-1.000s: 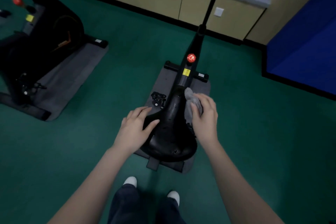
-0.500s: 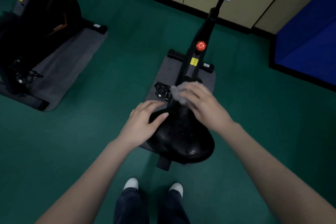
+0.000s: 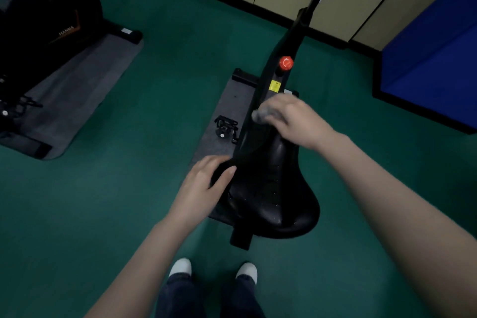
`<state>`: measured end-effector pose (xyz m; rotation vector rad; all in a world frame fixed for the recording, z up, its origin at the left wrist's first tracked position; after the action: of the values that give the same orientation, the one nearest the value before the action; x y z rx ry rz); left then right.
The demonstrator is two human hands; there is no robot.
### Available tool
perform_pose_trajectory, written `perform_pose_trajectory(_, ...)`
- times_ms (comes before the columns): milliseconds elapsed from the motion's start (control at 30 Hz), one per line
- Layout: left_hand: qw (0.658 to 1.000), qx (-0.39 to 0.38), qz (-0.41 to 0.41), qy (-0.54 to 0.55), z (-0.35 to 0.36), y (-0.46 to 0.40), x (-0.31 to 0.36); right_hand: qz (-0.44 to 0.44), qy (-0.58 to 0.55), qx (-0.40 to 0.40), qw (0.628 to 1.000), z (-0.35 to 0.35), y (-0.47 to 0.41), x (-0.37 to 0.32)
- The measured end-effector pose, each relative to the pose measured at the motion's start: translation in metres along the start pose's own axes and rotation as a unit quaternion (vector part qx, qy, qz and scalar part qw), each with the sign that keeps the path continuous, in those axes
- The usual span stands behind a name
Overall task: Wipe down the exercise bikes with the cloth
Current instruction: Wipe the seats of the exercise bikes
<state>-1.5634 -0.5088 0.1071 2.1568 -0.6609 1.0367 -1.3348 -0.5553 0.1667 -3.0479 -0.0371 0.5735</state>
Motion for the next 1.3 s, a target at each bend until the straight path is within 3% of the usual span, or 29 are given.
perform_pose_trajectory(33,1.0,0.002,-0.001,0.005,0.001,0.0,-0.001,0.075,-0.05,0.081,0.993,-0.003,0.004,0.005)
perform_pose_trajectory(100,1.0,0.014,0.008,0.006,0.003,0.0,-0.002,0.222,-0.149,0.236,0.934,-0.001,0.019,0.008)
perform_pose_trajectory(167,0.999,0.027,0.014,0.017,0.006,0.001,-0.003,0.291,-0.221,0.334,0.869,0.009,0.036,-0.001)
perform_pose_trajectory(233,0.998,0.036,0.018,0.046,0.009,0.001,-0.004,0.32,-0.229,0.384,0.835,0.019,0.055,-0.02)
perform_pose_trajectory(300,0.996,0.043,0.019,0.074,0.01,0.001,-0.006,0.354,-0.197,0.374,0.835,0.031,0.074,-0.042)
perform_pose_trajectory(467,0.991,0.034,0.02,0.131,0.013,-0.002,-0.009,0.323,-0.127,0.252,0.903,0.04,0.102,-0.059)
perform_pose_trajectory(533,0.988,0.027,0.022,0.153,0.015,-0.002,-0.009,0.328,-0.184,0.212,0.902,0.04,0.105,-0.037)
perform_pose_trajectory(600,0.984,0.027,0.02,0.174,0.018,-0.002,-0.011,0.338,-0.308,0.199,0.867,0.045,0.115,-0.025)
perform_pose_trajectory(667,0.98,0.028,0.01,0.196,0.02,-0.001,-0.012,0.318,-0.336,0.208,0.862,0.049,0.135,-0.032)
perform_pose_trajectory(833,0.975,0.034,0.009,0.219,0.023,-0.002,-0.014,0.235,-0.26,0.314,0.883,0.057,0.168,-0.074)
perform_pose_trajectory(867,0.975,0.038,0.013,0.22,0.023,-0.002,-0.014,0.237,-0.278,0.329,0.871,0.062,0.167,-0.071)
perform_pose_trajectory(900,0.975,0.04,0.016,0.22,0.024,-0.002,-0.014,0.253,-0.326,0.353,0.84,0.067,0.165,-0.067)
perform_pose_trajectory(967,0.974,0.036,0.017,0.224,0.024,-0.002,-0.015,0.298,-0.452,0.416,0.731,0.077,0.161,-0.06)
perform_pose_trajectory(1033,0.971,0.031,0.013,0.236,0.025,-0.003,-0.016,0.337,-0.502,0.477,0.638,0.085,0.161,-0.061)
perform_pose_trajectory(1100,0.969,0.029,0.011,0.244,0.026,-0.003,-0.016,0.369,-0.469,0.529,0.603,0.094,0.167,-0.072)
perform_pose_trajectory(1167,0.968,0.032,0.011,0.247,0.027,-0.003,-0.017,0.368,-0.394,0.565,0.624,0.1,0.17,-0.095)
perform_pose_trajectory(1300,0.967,0.028,0.011,0.255,0.028,-0.004,-0.017,0.326,-0.201,0.564,0.731,0.102,0.164,-0.132)
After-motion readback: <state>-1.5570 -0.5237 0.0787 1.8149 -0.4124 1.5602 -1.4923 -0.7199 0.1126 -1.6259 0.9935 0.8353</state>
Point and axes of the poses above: each hand's wrist, its own y-axis away from the middle knuckle, its own z-axis out of the palm, x = y × z, the point moved 3 cm from there along -y, towards the middle knuckle, and after that the axes turned 13 degrees about -z, right-handed, at the moved point
